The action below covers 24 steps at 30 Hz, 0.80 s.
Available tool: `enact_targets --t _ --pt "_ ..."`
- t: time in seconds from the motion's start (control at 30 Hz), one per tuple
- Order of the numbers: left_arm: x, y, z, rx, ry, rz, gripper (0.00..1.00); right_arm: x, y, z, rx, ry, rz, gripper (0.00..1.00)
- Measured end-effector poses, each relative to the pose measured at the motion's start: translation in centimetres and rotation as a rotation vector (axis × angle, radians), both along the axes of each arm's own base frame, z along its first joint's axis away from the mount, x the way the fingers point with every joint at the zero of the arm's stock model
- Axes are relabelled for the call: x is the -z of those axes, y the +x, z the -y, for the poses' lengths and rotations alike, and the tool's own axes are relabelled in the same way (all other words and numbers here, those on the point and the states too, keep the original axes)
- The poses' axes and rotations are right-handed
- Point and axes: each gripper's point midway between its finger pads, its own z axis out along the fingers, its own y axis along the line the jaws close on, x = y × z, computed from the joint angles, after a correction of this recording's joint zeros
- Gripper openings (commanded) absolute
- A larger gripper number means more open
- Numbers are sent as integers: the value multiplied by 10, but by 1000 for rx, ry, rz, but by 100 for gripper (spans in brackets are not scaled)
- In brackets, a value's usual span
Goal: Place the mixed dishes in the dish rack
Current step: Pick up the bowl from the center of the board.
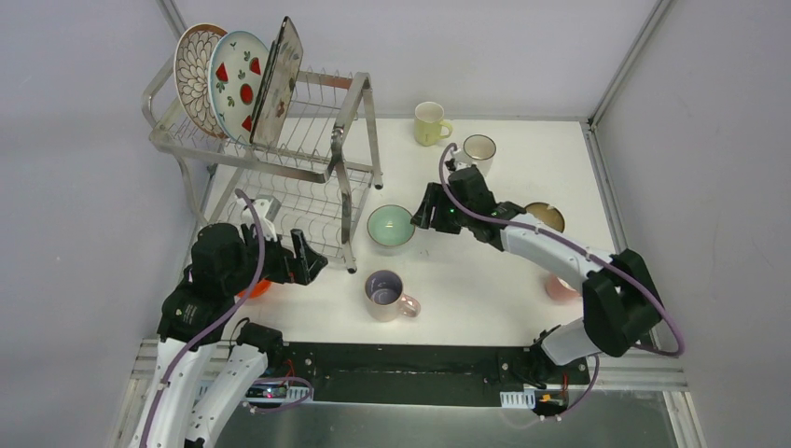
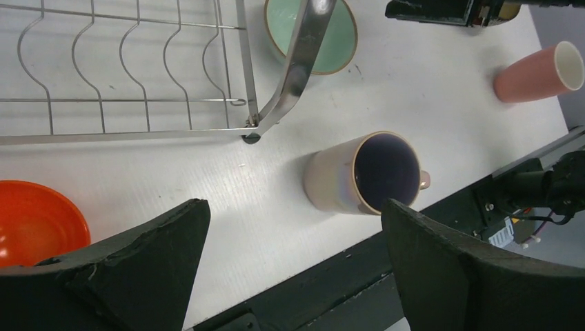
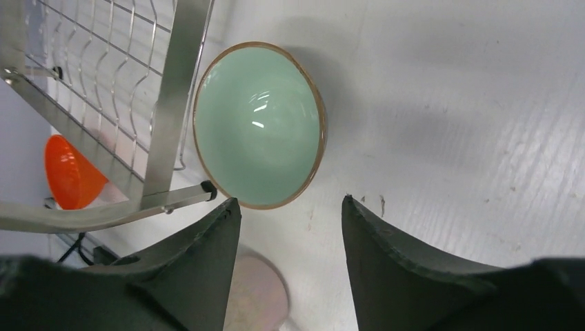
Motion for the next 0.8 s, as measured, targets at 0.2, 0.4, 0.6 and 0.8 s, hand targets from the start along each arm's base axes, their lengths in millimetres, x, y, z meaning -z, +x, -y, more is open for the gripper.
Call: enact_targets --t 0.2,0.4,0.6,0.8 --pt "22 8 1 16 40 -21 99 19 15 -12 -155 -99 86 63" --pt "28 11 -2 19 67 6 99 7 15 -28 -462 -181 292 71" --pt "25 12 -4 9 76 35 99 13 -8 -37 -814 -245 531 68" --pt "25 13 -4 9 77 37 99 20 -19 -37 -1070 -319 692 54"
